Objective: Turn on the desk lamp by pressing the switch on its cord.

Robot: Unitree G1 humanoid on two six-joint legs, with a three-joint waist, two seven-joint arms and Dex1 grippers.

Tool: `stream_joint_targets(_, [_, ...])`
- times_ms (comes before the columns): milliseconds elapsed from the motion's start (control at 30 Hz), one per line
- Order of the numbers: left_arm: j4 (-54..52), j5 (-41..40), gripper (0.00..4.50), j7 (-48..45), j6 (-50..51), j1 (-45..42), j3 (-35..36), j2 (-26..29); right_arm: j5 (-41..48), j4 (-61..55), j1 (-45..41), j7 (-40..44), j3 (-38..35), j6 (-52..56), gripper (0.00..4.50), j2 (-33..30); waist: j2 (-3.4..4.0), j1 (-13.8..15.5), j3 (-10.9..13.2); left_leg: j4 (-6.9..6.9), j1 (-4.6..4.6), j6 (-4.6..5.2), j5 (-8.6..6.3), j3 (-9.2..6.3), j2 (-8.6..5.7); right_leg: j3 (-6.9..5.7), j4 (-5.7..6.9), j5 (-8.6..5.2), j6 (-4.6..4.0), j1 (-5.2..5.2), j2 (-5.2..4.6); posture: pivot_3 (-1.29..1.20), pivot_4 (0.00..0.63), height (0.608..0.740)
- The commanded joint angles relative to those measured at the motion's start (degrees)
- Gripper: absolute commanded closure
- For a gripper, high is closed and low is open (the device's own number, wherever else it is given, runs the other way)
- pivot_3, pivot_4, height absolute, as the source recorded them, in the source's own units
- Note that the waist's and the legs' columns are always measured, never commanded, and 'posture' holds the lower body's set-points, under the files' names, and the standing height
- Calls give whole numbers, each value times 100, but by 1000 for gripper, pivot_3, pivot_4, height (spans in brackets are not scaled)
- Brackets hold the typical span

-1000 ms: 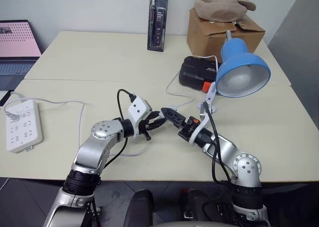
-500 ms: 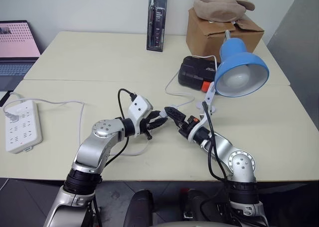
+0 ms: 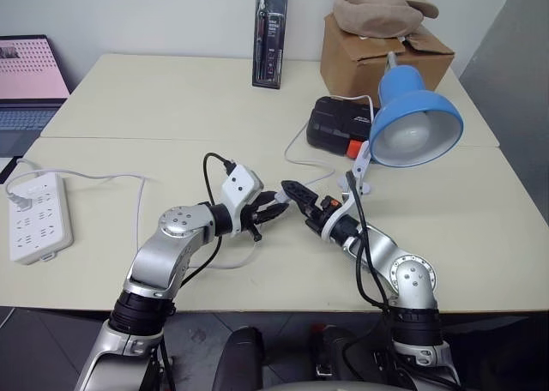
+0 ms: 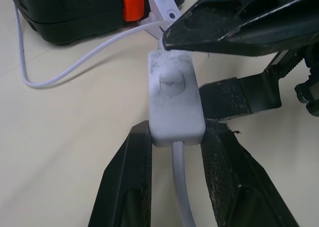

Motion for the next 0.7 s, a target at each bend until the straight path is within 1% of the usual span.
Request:
stream_joint_targets(33, [-241,-9,3438,26,-101,-90,4,24,35,-105,-65,60,18,10,0,141,0,0,0,0,0,0,0,0,0,0,0,0,0,0,0,0,150,740])
stream_joint_targets(67, [-232,-7,3438,24,-106,-94,6,26,33,-101,-65,65,22,18,0,138,0,0,0,0,0,0,0,0,0,0,0,0,0,0,0,0,150,740])
stream_joint_targets(133, [-212,-2,3438,19,-117,-105,12,31,33,-85,-60,63,24,21,361,147,0,0,0,0,0,0,0,0,0,0,0,0,0,0,0,0,150,740])
stream_joint_targets(200, [-194,4,3438,11,-128,-114,14,38,16,-61,-52,53,31,22,602,157,0,0,0,0,0,0,0,0,0,0,0,0,0,0,0,0,150,740])
stream_joint_targets(233, [-198,5,3438,12,-131,-110,15,39,11,-65,-40,55,37,24,906,157,0,0,0,0,0,0,0,0,0,0,0,0,0,-1,0,0,150,740])
stream_joint_targets(300, [-180,17,3438,21,-151,-115,17,36,15,-58,-21,52,35,20,1261,168,0,0,0,0,0,0,0,0,0,0,0,0,0,-1,0,0,150,740])
stream_joint_targets(367, [-154,34,3438,18,-178,-124,12,39,18,-44,-16,57,31,19,1813,175,0,0,0,0,0,0,0,0,0,0,0,0,0,-1,0,0,150,740])
stream_joint_targets(433, [-140,44,3438,15,-197,-125,9,43,10,-32,-13,76,40,34,2130,166,0,0,0,0,0,0,0,0,0,0,0,0,0,-1,0,0,150,740])
stream_joint_targets(700, [-140,46,3438,-5,-234,-116,-2,59,-28,-35,-4,102,71,46,3909,159,1,-1,0,-1,-2,0,0,1,0,1,-1,0,0,-3,0,0,150,740])
